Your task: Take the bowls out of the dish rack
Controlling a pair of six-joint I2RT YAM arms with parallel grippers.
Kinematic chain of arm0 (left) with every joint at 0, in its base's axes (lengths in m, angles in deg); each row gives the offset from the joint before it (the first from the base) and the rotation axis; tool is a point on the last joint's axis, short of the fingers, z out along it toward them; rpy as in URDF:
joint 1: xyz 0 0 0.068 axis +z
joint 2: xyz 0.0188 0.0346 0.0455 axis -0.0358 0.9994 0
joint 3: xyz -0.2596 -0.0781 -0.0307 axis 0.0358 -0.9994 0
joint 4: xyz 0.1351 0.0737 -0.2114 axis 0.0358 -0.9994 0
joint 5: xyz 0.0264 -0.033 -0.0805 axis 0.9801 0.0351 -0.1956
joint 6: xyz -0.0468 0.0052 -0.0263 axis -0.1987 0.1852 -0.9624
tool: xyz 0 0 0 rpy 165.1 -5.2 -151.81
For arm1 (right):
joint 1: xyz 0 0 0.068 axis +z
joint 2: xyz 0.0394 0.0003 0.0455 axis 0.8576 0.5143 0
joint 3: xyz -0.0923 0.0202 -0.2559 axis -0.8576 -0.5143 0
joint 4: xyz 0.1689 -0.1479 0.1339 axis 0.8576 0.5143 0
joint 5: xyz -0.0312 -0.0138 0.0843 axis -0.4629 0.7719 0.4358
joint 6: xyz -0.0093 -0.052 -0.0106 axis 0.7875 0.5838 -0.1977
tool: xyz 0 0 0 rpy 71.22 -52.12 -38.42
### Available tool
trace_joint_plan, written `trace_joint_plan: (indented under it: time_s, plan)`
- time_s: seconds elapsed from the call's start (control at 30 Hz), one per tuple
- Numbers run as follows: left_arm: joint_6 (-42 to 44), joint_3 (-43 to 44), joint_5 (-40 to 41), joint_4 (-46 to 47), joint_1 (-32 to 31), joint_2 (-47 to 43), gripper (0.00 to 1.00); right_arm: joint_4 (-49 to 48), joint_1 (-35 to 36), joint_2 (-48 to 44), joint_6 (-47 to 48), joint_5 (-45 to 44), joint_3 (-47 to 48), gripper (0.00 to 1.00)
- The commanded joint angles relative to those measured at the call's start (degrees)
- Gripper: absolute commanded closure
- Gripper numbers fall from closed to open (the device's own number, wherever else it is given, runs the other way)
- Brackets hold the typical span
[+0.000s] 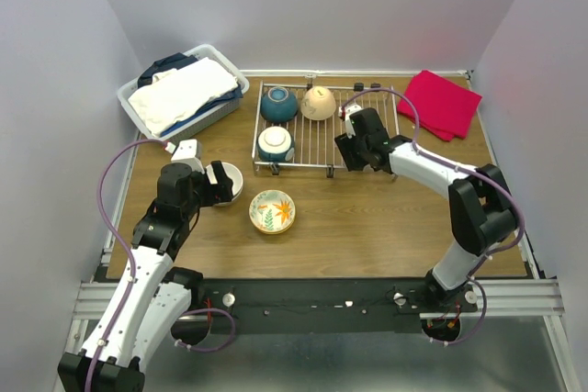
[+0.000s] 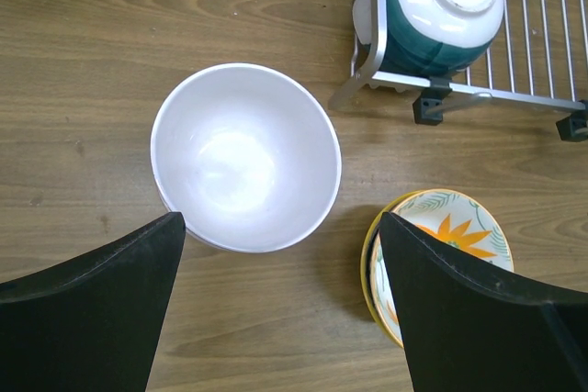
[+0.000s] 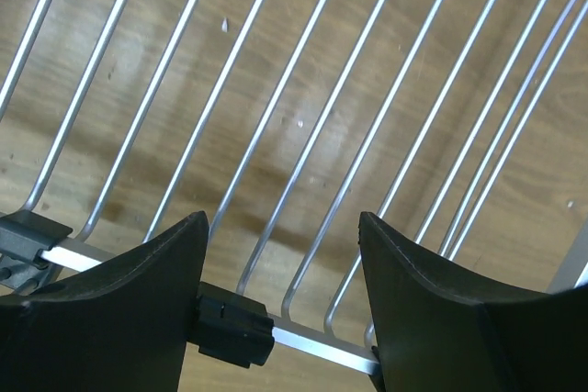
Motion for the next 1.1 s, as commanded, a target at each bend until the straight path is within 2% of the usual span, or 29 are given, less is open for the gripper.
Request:
trace_joint_plan:
  time_s: [0.0, 0.13, 0.3, 0.37, 0.5, 0.8, 1.07]
  plan:
    - [0.47, -0.67, -0.26, 1.55, -0.61, -0.65, 0.05, 14.90, -0.17, -1.94, -2.79, -0.93, -5.77, 0.25]
    - [0.38, -0.67, -0.44, 1.55, -0.78, -0.56, 0.05, 15.42, -0.17, -4.23, 0.89, -0.58, -3.33, 0.25]
    - [0.47, -0.58, -0.35, 1.46, -0.87, -0.38, 0.05, 13.15, 0.10, -4.76, 7.38, -0.93, 6.34, 0.20]
    - [0.47, -0.67, -0.17, 1.46, -0.87, -0.30, 0.05, 9.74, 0.45, -4.15, 10.29, -0.84, 8.45, 0.11]
    - [0.38, -0.58, -0.08, 1.64, -0.87, -0.21, 0.05, 5.76, 1.06, -0.56, 18.37, 0.73, 13.37, 0.00]
    - [0.38, -0.40, 1.14, 1.20, -0.87, 0.23, 0.05, -2.32, 2.56, 9.29, 33.66, 3.19, 22.52, 0.00]
    - [0.38, -0.49, 1.67, 0.85, -0.96, 0.14, 0.04, -6.80, 4.75, 17.99, 41.85, 1.53, 26.83, 0.00]
